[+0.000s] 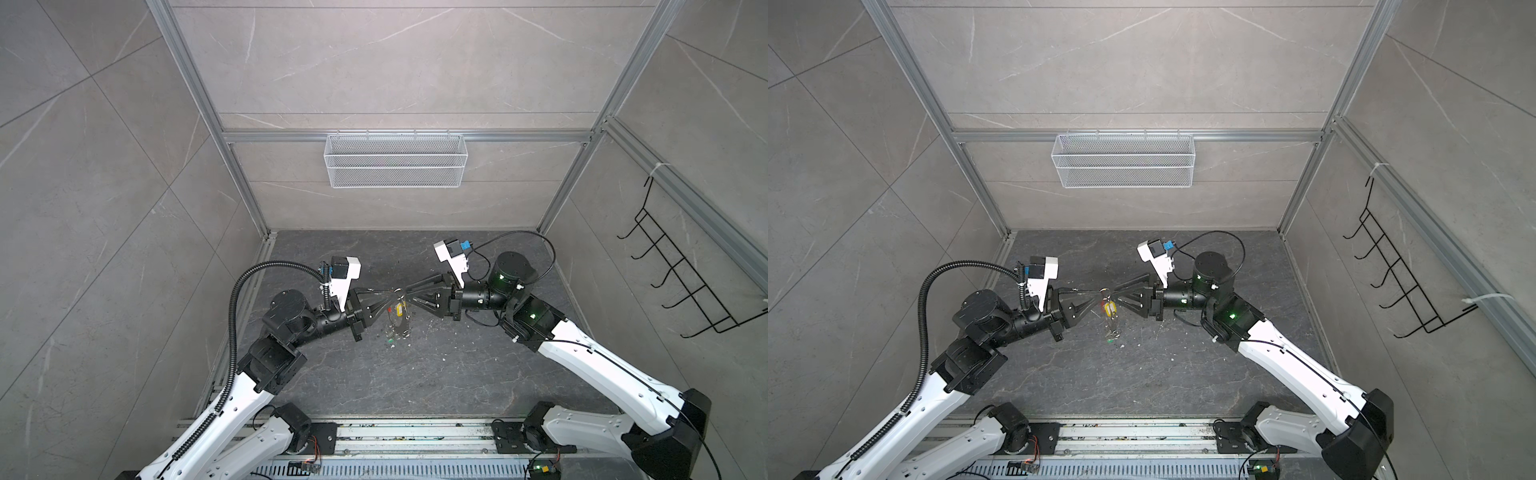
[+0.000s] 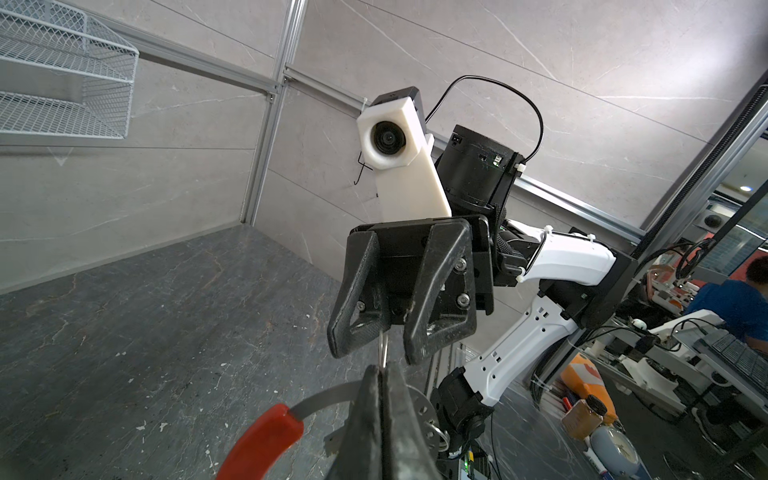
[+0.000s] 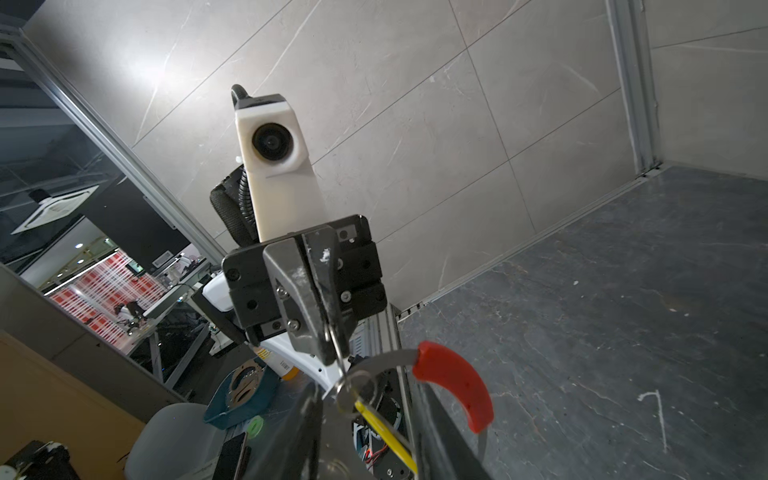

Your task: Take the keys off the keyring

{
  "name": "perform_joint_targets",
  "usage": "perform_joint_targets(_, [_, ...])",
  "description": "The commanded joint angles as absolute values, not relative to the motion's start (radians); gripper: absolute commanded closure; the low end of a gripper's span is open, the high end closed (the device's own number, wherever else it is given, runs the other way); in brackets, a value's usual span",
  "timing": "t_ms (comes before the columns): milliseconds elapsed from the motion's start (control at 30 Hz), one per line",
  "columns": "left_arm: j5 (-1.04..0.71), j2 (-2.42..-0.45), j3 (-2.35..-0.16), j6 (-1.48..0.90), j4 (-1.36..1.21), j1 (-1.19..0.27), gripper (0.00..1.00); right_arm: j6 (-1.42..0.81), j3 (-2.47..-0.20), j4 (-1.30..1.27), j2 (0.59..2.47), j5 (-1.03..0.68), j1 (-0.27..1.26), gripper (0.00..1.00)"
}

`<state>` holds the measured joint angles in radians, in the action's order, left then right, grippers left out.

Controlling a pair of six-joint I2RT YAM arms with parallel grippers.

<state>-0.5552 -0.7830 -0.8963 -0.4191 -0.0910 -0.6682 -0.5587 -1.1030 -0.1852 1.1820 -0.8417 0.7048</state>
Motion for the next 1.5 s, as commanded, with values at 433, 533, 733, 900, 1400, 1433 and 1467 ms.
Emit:
perform_joint_targets(433, [-0.575,-0.777,-0.893,-0.424,-0.175,-0.674,1.0,-0.622,-1.136,-0.293,1.216,-0.92,0.721,0.89])
perform_joint_targets(533, [-0.583,-0.779,-0.892,-0.431,-0.176,-0.674,1.0,-0.608,-1.145,-0.264,1.214,-0.913,0.721,1.0])
perform_joint_targets(733, [-0.567,-0.75,-0.905,-0.413,-0.083,-0.674,0.83,-0.441,-1.245,0.051,1.197,-0.87,0.72,1.0])
perform_joint_targets(900, [-0.612,-0.749,-0.953,-0.378,0.065,-0.673,0.74,-0.206,-1.41,0.474,1.238,-0.832,0.719,1.0])
perform_joint_targets(1400, [-0.805,-0.886,-1.071,-0.375,0.146,-0.672,0.84,0.025,-1.641,0.862,1.321,-0.792,0.721,1.0])
perform_joint_targets(1433, [-0.805,-0.892,-1.076,-0.371,0.152,-0.671,0.84,0.027,-1.646,0.865,1.324,-0.794,0.721,1.0])
perform_joint_targets(1467, [-0.805,-0.895,-1.079,-0.368,0.155,-0.671,0.84,0.027,-1.648,0.869,1.325,-0.796,0.721,1.0])
